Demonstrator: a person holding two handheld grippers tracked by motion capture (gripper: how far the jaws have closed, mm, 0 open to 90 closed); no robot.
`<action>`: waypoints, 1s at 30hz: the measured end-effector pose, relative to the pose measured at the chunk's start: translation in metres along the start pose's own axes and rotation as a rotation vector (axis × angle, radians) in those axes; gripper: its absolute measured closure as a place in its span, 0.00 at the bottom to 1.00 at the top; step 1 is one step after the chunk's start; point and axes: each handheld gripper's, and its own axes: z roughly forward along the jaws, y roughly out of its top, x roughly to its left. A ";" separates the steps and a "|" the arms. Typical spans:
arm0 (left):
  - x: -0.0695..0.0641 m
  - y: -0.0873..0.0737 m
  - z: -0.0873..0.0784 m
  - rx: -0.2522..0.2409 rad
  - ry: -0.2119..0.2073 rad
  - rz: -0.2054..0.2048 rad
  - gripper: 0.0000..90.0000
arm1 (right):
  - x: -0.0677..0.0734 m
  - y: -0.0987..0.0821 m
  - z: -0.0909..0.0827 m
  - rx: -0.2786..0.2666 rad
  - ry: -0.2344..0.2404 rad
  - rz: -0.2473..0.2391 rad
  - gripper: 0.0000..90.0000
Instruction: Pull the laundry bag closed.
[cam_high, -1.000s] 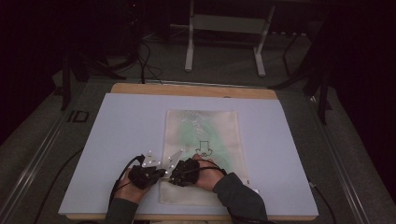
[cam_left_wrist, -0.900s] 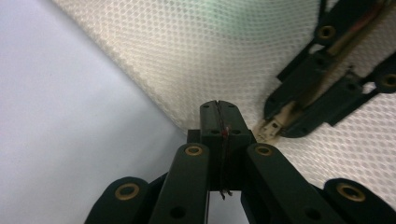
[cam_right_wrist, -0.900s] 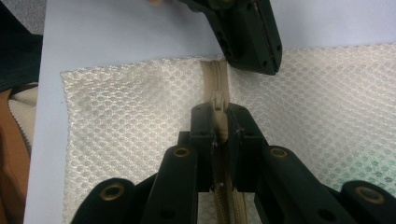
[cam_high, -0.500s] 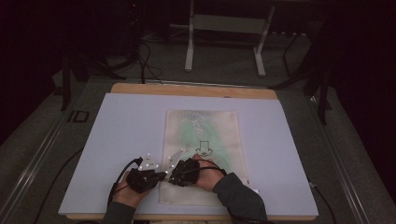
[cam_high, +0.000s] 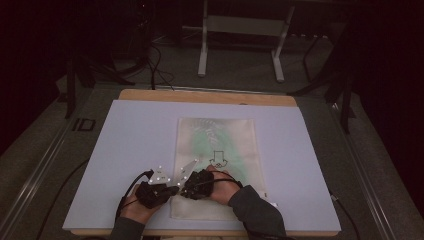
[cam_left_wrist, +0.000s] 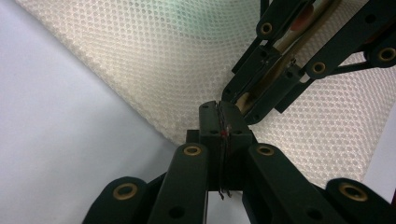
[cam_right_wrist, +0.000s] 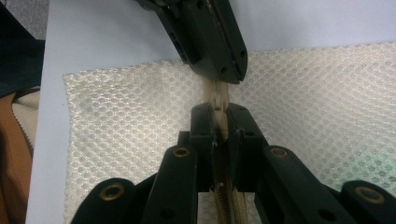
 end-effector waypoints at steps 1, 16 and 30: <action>0.000 0.000 0.000 0.002 0.001 0.000 0.98 | 0.000 0.000 0.000 0.000 0.001 0.000 0.91; -0.003 0.002 0.007 0.053 0.023 0.012 0.99 | 0.003 0.003 0.000 0.021 -0.014 -0.035 0.92; -0.001 0.002 0.007 0.057 0.011 0.008 0.99 | 0.004 0.003 -0.002 0.044 -0.020 -0.053 0.92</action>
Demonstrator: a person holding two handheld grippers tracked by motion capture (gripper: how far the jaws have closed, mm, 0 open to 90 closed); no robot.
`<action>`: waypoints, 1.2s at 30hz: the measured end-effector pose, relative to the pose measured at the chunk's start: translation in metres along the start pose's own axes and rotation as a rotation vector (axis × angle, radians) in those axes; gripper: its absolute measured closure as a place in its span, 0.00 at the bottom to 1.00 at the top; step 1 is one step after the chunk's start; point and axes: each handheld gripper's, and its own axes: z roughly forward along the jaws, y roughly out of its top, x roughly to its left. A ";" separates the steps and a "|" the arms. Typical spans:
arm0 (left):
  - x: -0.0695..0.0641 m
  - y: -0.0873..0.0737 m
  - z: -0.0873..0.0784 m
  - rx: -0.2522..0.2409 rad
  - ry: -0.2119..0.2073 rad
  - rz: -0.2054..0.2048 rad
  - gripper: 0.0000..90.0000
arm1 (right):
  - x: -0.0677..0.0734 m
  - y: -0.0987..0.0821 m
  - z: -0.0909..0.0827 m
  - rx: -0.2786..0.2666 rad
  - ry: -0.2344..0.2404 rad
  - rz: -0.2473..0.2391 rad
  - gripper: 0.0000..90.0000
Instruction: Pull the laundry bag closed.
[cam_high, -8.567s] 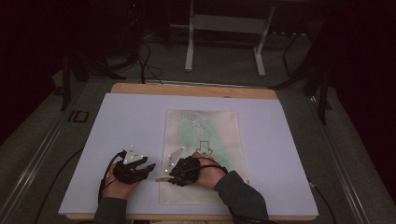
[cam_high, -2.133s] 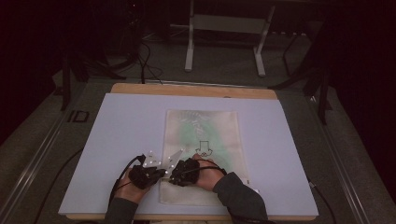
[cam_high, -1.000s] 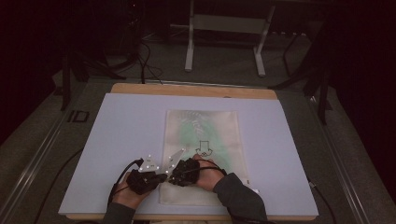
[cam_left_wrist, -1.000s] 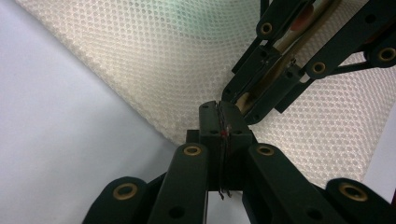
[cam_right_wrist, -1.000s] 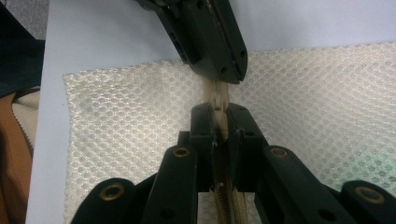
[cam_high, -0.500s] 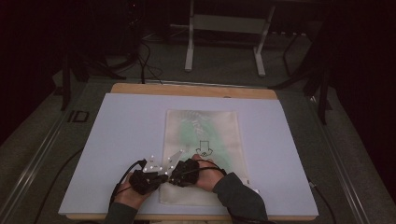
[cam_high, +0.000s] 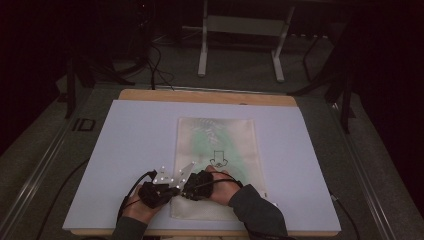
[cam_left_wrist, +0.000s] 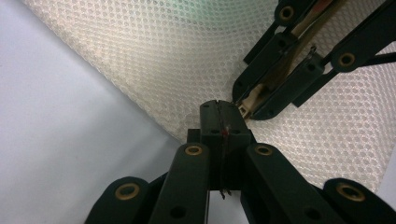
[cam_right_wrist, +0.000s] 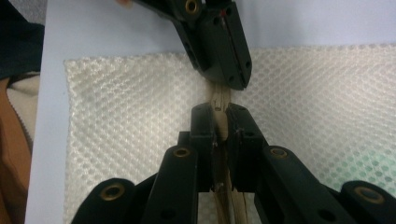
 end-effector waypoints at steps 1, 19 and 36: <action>0.000 0.000 0.000 0.000 0.000 0.000 0.99 | 0.000 -0.002 -0.002 0.008 -0.001 0.001 0.92; 0.001 0.000 0.000 0.004 -0.005 -0.001 0.99 | 0.004 -0.016 -0.014 0.063 -0.011 -0.001 0.92; 0.000 0.001 0.000 0.008 0.003 0.004 0.99 | 0.006 -0.026 -0.020 0.080 -0.019 -0.002 0.92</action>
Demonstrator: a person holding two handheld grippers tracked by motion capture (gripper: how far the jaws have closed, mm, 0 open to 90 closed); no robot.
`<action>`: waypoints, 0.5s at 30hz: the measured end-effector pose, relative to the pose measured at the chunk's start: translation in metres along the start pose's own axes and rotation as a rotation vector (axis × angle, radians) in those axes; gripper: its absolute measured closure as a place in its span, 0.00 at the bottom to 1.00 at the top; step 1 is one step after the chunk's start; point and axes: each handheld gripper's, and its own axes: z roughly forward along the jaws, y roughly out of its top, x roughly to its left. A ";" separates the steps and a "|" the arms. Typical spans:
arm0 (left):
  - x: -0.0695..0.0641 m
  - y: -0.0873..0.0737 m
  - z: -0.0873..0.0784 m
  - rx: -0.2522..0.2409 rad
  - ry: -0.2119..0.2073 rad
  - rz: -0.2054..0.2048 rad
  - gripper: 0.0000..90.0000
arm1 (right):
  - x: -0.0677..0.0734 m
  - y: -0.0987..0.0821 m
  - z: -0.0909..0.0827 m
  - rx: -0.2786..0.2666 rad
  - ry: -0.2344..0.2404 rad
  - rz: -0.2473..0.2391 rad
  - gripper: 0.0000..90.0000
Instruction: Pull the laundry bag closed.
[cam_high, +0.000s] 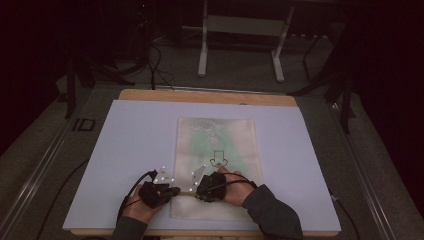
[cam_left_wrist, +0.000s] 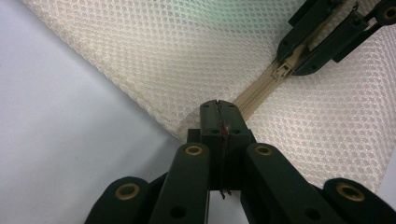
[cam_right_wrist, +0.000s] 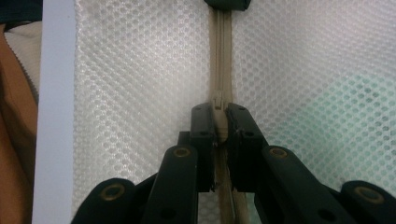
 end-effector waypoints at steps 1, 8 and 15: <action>0.000 0.000 0.000 -0.001 0.001 0.000 0.99 | 0.000 -0.002 -0.001 -0.005 0.002 0.005 0.92; 0.000 0.000 0.000 0.000 -0.001 -0.001 0.99 | 0.000 -0.006 -0.003 -0.003 0.004 0.009 0.92; 0.000 0.000 0.000 0.001 0.000 -0.003 0.99 | 0.000 -0.006 -0.003 0.003 0.001 0.002 0.92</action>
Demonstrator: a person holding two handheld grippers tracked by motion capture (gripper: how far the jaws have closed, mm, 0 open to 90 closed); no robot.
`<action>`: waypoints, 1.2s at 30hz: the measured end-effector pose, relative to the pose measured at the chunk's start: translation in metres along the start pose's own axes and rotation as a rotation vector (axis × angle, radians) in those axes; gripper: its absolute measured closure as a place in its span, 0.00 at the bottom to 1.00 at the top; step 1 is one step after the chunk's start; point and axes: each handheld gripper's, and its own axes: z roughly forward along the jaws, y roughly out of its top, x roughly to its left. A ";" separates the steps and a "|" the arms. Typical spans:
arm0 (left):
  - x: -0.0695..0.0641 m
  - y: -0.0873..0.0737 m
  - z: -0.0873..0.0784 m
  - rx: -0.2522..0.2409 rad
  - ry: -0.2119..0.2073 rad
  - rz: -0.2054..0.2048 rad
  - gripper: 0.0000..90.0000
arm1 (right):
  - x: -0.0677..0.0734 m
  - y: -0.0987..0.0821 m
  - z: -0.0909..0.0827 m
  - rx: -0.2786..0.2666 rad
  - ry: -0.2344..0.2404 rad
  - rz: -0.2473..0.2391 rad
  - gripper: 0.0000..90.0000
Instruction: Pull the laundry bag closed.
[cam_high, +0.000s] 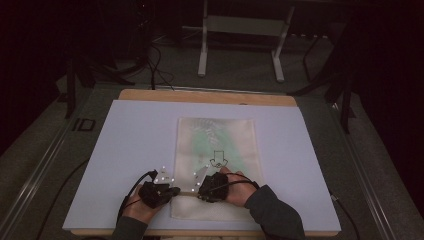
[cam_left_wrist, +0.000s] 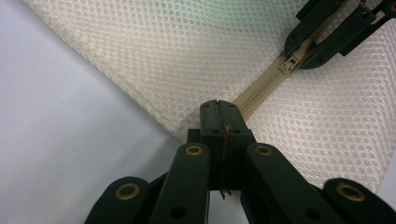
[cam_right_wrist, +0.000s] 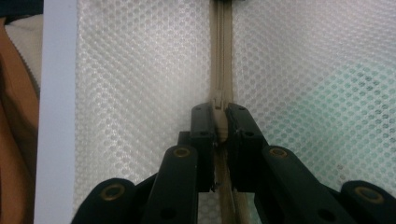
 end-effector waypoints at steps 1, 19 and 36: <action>0.000 0.000 0.000 -0.001 0.000 0.001 0.99 | 0.000 -0.001 -0.001 0.001 -0.001 0.001 0.92; 0.000 0.000 0.000 -0.001 0.000 0.000 0.99 | 0.001 -0.014 -0.011 0.031 -0.008 0.002 0.92; 0.000 0.000 0.000 -0.002 0.000 -0.002 0.99 | 0.000 -0.024 -0.017 0.040 -0.012 0.009 0.92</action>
